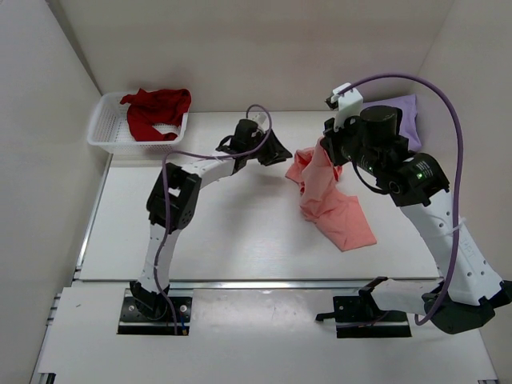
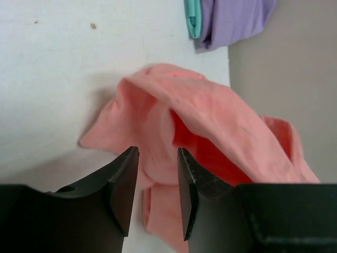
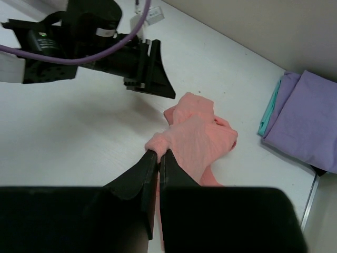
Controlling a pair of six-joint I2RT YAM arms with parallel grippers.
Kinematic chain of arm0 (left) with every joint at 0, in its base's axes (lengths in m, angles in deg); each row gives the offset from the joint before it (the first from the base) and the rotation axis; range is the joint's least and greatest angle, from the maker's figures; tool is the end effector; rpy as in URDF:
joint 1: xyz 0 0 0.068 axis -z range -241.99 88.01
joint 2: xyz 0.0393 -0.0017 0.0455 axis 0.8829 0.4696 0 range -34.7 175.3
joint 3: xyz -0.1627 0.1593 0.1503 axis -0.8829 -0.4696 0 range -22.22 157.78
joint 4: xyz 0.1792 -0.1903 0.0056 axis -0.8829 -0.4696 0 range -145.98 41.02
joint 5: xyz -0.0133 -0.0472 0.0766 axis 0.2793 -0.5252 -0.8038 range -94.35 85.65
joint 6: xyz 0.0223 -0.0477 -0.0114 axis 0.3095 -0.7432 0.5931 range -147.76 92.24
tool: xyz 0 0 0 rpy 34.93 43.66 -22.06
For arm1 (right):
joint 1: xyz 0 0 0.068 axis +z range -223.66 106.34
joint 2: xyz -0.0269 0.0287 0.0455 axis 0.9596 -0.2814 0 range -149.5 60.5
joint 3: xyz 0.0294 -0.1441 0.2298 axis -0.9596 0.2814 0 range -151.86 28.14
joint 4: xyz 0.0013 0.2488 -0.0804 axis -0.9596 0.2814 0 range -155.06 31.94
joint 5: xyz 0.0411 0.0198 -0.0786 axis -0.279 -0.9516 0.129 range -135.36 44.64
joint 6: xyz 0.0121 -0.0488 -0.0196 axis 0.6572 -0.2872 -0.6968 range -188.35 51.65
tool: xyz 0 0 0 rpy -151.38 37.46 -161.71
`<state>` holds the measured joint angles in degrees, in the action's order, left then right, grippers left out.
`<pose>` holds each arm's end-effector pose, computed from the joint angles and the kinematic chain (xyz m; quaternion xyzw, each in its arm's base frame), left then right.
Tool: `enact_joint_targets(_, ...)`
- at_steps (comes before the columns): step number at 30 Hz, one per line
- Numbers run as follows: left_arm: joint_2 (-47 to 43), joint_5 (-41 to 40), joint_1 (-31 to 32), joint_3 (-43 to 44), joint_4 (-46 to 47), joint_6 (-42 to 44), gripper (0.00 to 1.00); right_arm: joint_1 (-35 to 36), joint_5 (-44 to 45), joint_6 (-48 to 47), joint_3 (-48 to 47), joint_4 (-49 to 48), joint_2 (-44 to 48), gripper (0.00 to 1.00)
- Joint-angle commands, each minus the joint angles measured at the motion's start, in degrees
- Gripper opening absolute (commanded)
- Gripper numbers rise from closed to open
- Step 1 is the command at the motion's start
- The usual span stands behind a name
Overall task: Fold and stack the t-shirts
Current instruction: Flatten out the tshirt
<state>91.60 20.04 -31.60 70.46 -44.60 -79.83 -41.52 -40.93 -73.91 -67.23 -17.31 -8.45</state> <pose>0.4294 -0.2689 0.1886 -0.0537 0.8483 -0.4628 0.2517 0.1876 0.1146 0.4828 -0.2459 0.7879 0.0985 0.5559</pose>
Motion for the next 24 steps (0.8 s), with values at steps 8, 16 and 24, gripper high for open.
enact_joint_targets(8, 9.67, -4.95, 2.13, 10.41, -12.81, 8.12, 0.49, -3.05, -3.36, 2.49, 1.51, -4.76, 1.54, 0.00)
enact_joint_targets(16, 18.10, -8.82, 4.32, 25.34, -24.59, 12.26, 0.52, -4.45, -3.98, 1.61, 0.98, -5.29, 0.22, 0.00)
enact_joint_targets(24, 23.29, -6.03, 4.94, 31.14, -26.18, 10.24, 0.16, -3.84, -2.94, 2.13, 1.24, -4.77, 0.83, 0.00)
